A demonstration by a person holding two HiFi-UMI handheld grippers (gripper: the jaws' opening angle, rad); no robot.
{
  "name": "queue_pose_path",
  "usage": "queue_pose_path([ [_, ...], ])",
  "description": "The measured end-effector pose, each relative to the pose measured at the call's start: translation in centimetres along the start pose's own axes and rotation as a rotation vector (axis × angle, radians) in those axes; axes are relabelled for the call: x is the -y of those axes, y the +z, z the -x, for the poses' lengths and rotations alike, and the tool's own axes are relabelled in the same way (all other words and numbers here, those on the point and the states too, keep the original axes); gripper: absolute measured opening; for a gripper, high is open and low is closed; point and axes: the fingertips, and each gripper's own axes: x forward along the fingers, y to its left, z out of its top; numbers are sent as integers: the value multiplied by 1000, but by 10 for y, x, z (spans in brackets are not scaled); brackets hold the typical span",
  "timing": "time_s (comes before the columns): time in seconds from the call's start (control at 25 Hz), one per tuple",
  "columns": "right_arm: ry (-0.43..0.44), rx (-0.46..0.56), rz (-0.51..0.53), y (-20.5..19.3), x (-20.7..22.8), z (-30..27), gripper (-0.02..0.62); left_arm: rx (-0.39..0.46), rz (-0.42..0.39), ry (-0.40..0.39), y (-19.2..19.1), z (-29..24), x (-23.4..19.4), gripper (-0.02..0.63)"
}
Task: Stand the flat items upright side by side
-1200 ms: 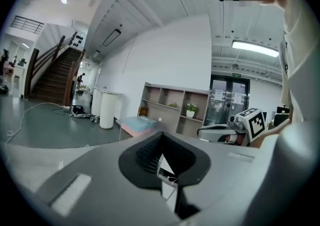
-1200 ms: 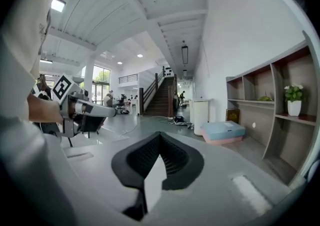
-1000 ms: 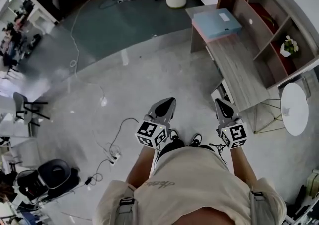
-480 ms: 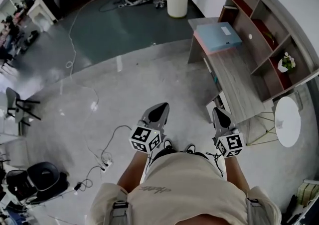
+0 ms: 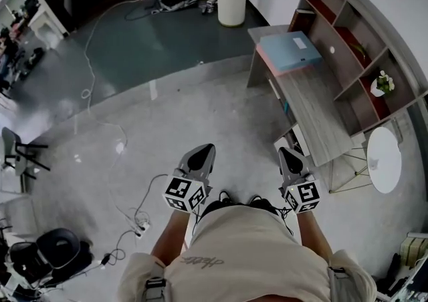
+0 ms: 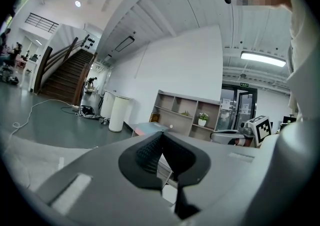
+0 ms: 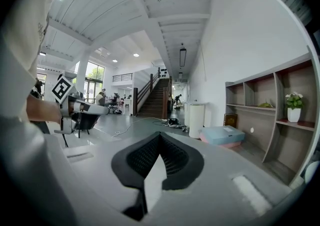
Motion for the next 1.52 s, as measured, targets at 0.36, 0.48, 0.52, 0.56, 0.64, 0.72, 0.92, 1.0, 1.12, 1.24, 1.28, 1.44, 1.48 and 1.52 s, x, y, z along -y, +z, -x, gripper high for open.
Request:
queue_pose_path([
  [0.36, 92, -49, 19, 0, -11, -11, 252, -13, 41, -30, -2, -16, -12, 112],
  [0.48, 106, -75, 48, -3, -14, -19, 241, -22, 56, -51, -4, -25, -16, 112],
  [0.52, 111, -83, 48, -6, -12, -23, 241, -25, 62, -53, -6, -30, -17, 112],
  [0.56, 115, -91, 41, -9, -8, -27, 239, -31, 69, -53, -8, -38, -18, 112],
  [0.64, 116, -103, 9, -19, 4, -35, 239, -55, 86, -55, -16, -54, -18, 112],
  [0.72, 116, -109, -24, -27, 19, -45, 233, -77, 97, -64, -20, -71, -16, 114],
  [0.92, 116, -115, -70, -43, 69, -98, 229, -128, 75, -90, -7, -132, -26, 123],
  [1.0, 108, -105, -92, -44, 88, -120, 228, -161, 47, -105, 1, -158, -31, 121],
  [1.12, 99, -67, -117, -38, 121, -154, 227, -164, -5, -133, 27, -207, -38, 121],
  [1.24, 90, -43, -115, -30, 153, -180, 224, -111, -57, -160, 65, -250, -30, 121],
  [1.28, 86, -37, -119, -29, 161, -186, 222, -93, -69, -168, 75, -260, -28, 123],
  [1.44, 75, -29, -132, -32, 189, -210, 213, -63, -61, -162, 80, -291, -34, 123],
  [1.48, 76, -39, -138, -34, 193, -214, 213, -78, -45, -146, 74, -293, -38, 123],
  [1.52, 80, -50, -148, -36, 195, -216, 213, -98, -28, -128, 66, -292, -44, 123],
])
